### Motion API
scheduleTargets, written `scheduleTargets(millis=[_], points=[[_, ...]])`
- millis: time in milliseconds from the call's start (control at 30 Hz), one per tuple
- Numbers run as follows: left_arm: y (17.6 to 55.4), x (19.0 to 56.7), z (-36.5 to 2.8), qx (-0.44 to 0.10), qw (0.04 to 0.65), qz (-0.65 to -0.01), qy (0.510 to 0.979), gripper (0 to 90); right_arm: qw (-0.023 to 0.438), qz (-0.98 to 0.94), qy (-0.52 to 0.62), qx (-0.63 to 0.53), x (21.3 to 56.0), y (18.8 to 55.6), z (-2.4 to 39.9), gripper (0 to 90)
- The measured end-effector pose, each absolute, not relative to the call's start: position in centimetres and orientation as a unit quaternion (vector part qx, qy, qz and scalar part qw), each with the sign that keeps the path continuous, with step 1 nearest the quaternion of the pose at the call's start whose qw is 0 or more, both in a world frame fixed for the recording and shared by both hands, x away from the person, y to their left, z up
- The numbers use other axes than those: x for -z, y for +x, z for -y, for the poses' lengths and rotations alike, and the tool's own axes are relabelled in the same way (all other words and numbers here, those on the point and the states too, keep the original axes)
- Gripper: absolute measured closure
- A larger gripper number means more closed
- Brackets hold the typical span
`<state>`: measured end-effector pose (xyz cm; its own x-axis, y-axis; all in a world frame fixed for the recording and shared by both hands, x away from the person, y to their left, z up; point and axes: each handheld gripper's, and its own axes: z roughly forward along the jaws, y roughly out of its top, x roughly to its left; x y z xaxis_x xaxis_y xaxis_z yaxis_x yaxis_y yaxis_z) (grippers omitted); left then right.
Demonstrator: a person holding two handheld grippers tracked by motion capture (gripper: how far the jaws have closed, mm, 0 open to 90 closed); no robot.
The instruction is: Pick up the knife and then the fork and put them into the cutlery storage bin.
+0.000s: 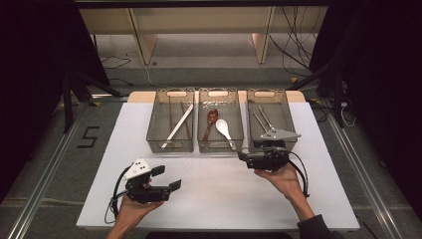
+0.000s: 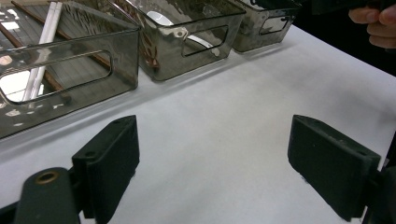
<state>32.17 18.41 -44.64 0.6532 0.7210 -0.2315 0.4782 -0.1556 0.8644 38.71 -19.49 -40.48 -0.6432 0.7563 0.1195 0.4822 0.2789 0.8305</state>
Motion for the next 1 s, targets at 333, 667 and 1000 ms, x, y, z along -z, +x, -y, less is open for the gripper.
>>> scheduleTargets(millis=[333,667,1000], points=[[32.2,44.7,-18.5,-0.117,0.513,-0.4,0.751,16.3,0.137,-0.783,0.386,-0.467,41.4,37.0,19.5,26.2],[32.2,44.7,-18.6,-0.111,0.517,-0.4,0.749,16.3,0.134,-0.776,0.383,-0.484,42.4,35.3,20.7,24.0],[32.0,44.7,-18.8,-0.107,0.519,-0.399,0.748,16.3,0.141,-0.77,0.382,-0.491,43.5,33.4,21.5,22.0]])
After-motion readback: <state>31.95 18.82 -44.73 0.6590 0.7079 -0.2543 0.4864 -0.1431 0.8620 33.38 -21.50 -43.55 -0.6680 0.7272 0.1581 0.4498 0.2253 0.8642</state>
